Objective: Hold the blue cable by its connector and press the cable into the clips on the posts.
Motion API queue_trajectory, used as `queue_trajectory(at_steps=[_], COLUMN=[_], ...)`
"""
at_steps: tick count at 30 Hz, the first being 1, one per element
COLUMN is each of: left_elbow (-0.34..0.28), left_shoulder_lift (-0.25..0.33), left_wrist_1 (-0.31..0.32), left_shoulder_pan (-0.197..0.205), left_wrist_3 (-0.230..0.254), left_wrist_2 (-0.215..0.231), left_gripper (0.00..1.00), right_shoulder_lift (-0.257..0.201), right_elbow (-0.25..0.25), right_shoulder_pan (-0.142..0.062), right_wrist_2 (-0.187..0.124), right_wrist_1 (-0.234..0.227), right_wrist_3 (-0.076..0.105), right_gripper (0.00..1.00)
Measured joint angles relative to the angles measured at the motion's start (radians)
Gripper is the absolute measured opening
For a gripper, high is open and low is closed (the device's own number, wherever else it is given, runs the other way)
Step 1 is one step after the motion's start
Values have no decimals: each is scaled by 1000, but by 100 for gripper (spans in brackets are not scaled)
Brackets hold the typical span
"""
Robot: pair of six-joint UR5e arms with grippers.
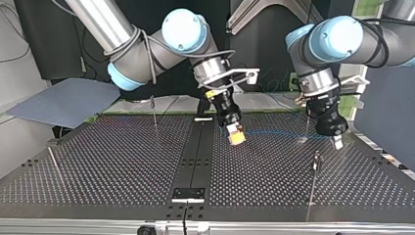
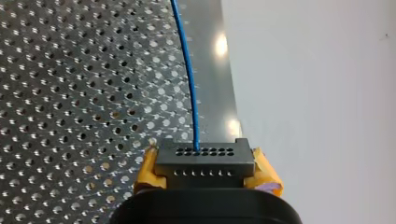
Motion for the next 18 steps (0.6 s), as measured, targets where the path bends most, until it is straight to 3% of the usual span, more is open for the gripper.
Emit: queue_trajectory(at_steps=[12,18], left_elbow=[27,48], left_shoulder_lift=[-33,-62], left_wrist_1=[2,4], left_shoulder_pan=[35,51], left_wrist_3=[-19,-28], left_wrist_2=[60,79], left_gripper=[1,1], right_shoulder_lift=[1,1], right_elbow=[-9,-10], right_shoulder_pan=[-34,-42], right_wrist_2=[1,1], right_wrist_1=[7,7], right_wrist_3=[10,9], right_gripper=[0,0])
